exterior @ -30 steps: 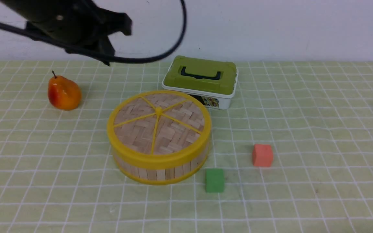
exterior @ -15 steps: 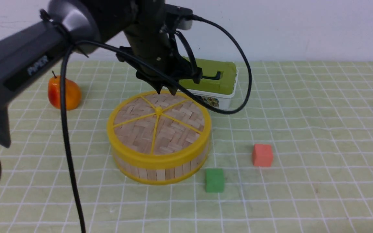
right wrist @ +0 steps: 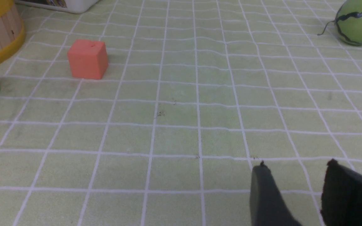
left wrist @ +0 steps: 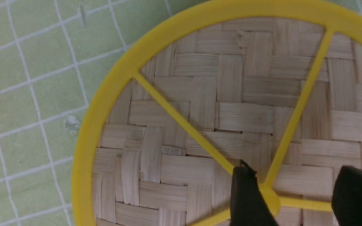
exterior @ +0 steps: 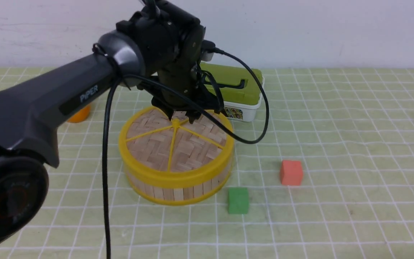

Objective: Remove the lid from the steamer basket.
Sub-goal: Use the left arm to lift the lid of the steamer

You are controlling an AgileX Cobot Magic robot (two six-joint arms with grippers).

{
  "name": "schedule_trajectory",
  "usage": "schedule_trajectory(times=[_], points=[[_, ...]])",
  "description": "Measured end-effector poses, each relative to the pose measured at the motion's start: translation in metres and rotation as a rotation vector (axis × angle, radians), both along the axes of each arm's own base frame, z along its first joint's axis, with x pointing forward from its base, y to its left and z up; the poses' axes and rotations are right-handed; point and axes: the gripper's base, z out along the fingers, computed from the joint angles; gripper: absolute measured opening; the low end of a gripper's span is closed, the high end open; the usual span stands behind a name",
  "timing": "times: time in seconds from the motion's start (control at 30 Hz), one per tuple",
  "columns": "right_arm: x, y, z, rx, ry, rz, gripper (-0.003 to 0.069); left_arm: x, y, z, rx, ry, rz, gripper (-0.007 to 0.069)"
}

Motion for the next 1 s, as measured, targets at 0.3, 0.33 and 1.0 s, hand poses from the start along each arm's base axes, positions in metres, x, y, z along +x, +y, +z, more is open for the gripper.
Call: schedule_trajectory(times=[0.3,0.33,1.0], points=[[0.0,0.0,0.0,0.0,0.0,0.0,0.0241,0.003,0.0,-0.012,0.012,0.024,0.048,0.0222],[0.0,0.0,0.0,0.0,0.0,0.0,0.0241,0.003,0.0,-0.013,0.013,0.024,0.051,0.0215],[0.0,0.0,0.0,0.0,0.0,0.0,0.0241,0.002,0.003,-0.013,0.022,0.045,0.092,0.011]])
